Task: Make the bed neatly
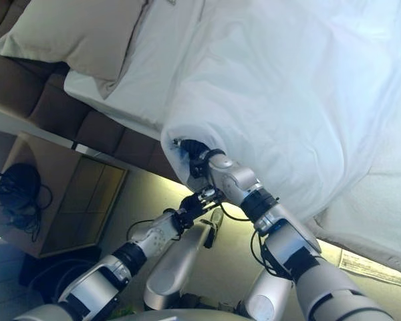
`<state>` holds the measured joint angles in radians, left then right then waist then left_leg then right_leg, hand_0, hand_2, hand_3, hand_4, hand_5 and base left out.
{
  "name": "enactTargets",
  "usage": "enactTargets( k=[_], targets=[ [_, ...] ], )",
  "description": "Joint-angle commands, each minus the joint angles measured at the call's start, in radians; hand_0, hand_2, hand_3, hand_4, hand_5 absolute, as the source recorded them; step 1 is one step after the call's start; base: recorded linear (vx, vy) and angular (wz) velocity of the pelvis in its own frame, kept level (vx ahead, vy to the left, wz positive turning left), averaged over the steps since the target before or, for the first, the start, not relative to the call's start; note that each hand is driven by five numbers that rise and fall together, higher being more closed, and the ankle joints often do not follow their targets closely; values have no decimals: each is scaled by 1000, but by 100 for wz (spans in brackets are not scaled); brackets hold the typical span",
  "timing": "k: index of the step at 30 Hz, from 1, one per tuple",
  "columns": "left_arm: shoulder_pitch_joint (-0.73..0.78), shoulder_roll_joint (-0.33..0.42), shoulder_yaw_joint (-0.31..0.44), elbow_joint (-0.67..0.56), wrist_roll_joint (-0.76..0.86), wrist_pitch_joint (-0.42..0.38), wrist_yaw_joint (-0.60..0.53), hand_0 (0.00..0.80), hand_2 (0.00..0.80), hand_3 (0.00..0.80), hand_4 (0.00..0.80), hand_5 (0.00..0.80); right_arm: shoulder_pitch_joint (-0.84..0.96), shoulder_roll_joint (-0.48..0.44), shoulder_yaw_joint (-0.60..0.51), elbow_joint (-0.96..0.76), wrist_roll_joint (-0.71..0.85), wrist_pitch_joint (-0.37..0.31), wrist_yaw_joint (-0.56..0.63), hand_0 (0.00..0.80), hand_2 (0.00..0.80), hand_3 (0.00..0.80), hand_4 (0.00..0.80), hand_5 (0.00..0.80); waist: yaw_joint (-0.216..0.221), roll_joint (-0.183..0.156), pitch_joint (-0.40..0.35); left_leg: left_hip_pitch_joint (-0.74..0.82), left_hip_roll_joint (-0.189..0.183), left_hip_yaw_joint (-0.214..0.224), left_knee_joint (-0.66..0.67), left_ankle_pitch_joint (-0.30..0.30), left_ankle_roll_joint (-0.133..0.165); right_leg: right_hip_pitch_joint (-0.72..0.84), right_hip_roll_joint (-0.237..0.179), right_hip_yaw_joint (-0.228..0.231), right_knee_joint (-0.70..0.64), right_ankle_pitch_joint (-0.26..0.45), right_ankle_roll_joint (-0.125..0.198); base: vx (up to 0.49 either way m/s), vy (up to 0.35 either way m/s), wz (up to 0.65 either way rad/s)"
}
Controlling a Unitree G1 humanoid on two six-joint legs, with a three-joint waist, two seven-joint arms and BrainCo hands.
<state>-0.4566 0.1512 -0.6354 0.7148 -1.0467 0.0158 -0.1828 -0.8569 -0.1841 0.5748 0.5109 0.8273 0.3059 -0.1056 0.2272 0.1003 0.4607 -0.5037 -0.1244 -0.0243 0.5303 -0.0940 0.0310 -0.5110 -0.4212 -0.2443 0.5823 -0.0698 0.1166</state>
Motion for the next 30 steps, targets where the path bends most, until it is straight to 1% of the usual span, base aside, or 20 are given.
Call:
enactTargets(
  k=[1, 6, 10, 20, 24, 30],
  targets=[
    [-39, -63, -36, -58, -30, -59, -4, 0, 0, 0, 0, 0, -60, 49, -19, -178, 20, -32, 79, 800, 800, 800, 800, 800, 2, 22, -36, -40, 21, 23, 3, 71, 0, -34, -9, 91, -61, 228, 57, -32, -29, 1],
    [-87, -87, -33, -55, -89, -96, 9, 0, 0, 0, 0, 0, -72, 48, -14, -205, 29, -39, 84, 800, 800, 800, 800, 800, -7, 3, -12, -50, 32, 26, -2, 81, -2, -45, -4, 88, -71, 243, 63, -48, -39, 0],
    [-119, -96, -23, -58, -90, -132, 32, 0, 0, 0, 0, 0, -82, 46, -7, -227, 41, -42, 83, 800, 800, 800, 800, 800, -14, -6, 0, -52, 40, 26, -6, 87, -3, -48, 0, 89, -73, 247, 66, -34, -27, -6],
    [-166, -112, 34, -85, -75, -254, 146, 0, 0, 0, 0, 0, -55, 67, 11, -277, 41, -42, 71, 800, 800, 800, 800, 800, -27, -16, -1, -32, 46, 26, -25, 89, -5, -35, 1, 91, -92, 253, 68, -5, 3, -3],
    [-177, -108, 57, -82, -54, -277, 163, 0, 0, 0, 0, 0, -41, 73, 18, -280, 44, -48, 66, 800, 800, 800, 800, 800, -26, -18, -4, -17, 49, 26, -32, 87, -5, -19, -2, 88, -100, 253, 68, 43, -2, -3],
    [-190, -90, 100, -65, -27, -295, 245, 0, 0, 0, 0, 0, -26, 83, 27, -278, 48, -45, 76, 800, 800, 800, 800, 800, -32, -12, -12, -3, 50, 28, -37, 87, -8, -15, -2, 95, -88, 241, 65, 38, 39, -6]
  ],
)
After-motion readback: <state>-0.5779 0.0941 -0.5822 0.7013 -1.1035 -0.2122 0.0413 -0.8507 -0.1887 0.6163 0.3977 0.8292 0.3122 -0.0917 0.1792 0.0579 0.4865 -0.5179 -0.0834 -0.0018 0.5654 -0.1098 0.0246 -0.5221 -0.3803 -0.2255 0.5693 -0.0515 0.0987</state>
